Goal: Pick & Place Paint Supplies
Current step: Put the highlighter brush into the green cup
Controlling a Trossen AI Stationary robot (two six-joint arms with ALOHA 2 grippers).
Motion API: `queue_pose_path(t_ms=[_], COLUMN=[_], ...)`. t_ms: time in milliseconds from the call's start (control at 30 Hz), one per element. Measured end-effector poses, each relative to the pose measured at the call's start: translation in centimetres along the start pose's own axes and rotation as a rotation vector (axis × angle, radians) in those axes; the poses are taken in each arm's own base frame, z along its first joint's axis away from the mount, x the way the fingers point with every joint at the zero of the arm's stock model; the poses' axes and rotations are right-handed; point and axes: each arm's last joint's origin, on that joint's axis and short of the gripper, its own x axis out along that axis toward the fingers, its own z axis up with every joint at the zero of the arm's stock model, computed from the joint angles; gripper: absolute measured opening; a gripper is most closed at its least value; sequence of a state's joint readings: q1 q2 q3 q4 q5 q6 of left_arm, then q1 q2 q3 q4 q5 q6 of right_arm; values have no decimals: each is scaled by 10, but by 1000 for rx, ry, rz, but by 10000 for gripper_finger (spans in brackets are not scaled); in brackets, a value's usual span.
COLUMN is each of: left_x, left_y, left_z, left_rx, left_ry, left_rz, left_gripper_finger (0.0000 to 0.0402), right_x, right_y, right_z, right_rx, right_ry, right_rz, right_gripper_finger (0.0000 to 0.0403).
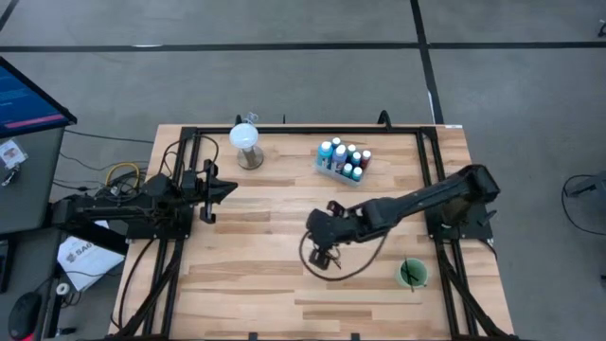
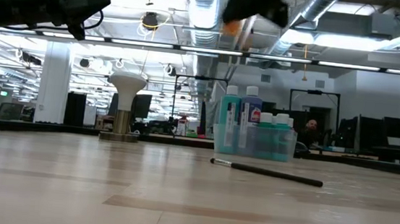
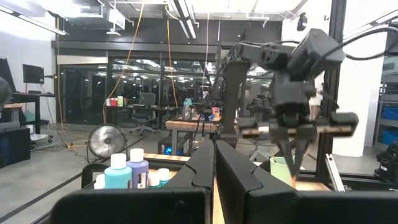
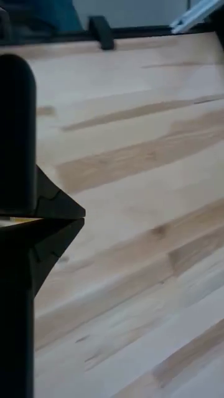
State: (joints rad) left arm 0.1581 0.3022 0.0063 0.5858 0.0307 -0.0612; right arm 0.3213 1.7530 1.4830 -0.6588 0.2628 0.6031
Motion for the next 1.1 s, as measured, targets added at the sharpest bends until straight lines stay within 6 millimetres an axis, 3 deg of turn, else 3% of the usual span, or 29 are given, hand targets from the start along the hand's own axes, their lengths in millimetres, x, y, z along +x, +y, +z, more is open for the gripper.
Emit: queue_pose_path(t_ms=[433,867,1100], left_x=[0,0,0], left_y=[0,0,0], left_z=[0,0,0], left_rx=[0,0,0], left_ry=[0,0,0], left_rz=[0,0,0], left_gripper_finger=[2,2,2], right_x=[-103,-194,-221], right_y=[3,-39,-54], right_z=[-40,-70,-88], right_rx=[108,247,332], right_ry=[-50,-74,-47], right_rz=[-162,-191,-197], right_gripper_finger=[0,0,0])
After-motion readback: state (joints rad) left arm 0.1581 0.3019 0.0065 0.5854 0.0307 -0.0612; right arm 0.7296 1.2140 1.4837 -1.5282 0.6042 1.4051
